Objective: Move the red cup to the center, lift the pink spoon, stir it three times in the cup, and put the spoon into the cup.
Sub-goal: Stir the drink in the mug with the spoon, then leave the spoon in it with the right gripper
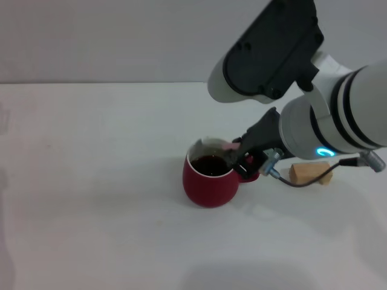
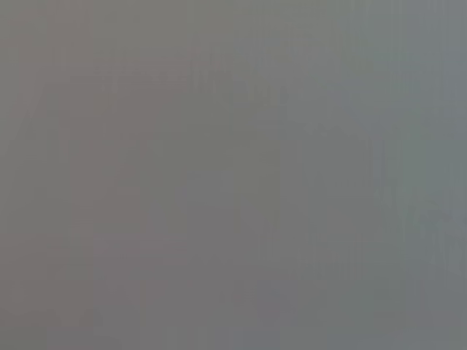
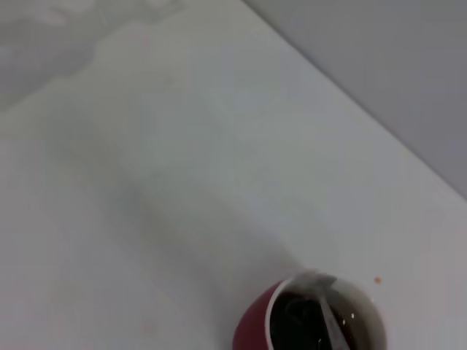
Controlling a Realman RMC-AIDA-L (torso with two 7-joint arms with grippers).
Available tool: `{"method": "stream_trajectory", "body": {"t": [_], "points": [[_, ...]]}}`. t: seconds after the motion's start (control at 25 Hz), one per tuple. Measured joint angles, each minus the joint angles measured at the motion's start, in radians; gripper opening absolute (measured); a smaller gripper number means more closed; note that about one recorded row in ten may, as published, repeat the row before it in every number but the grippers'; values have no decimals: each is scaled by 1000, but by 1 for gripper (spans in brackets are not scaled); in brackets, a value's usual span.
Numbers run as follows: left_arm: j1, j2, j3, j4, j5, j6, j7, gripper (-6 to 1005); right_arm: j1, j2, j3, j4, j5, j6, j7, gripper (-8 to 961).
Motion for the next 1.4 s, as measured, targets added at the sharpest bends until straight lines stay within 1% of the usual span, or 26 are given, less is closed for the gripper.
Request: {"method": "stream_trajectory", "body": {"t": [0.16,0.4,0.64,0.84,0.88,0.96,1.0,1.04,1.08,1.12,1.24,1.4], "points": [[-4,0,0,0,0,0,0,844,-9,0,-6,1,-1,7,2,154],[-6,-1,0,0,0,2,0,844,-36,-6,-10,-7,-4,22,5,154],[-6,-3,0,0,0,4,0,844,-30,-7,0,-49,-2,26,-11,154],[-6,-6,0,-1,0,5,0,844,-4,-4,18,-106,-2,6,-38,154],[-6,-7,0,-1,0,6,0,844,15,-4,19,-133,0,-3,-41,154],[-6,-8,0,-2,0,6,0,844,27,-4,19,-152,4,-8,-47,154],[-7,-8,0,-2,0,5,0,844,45,-3,21,-185,26,-15,-57,154],[-7,-8,0,-2,0,4,0,844,45,-3,21,-185,26,-15,-57,154],[-8,-8,0,-4,0,3,0,844,66,-3,23,-221,58,-21,-62,154],[-8,-8,0,-4,0,3,0,844,66,-3,23,-221,58,-21,-62,154],[-12,-7,0,-2,-1,3,0,844,98,-5,20,-255,96,-27,-66,154],[-14,-6,0,-1,-1,2,0,844,107,-6,22,-258,117,-34,-76,154]]}}
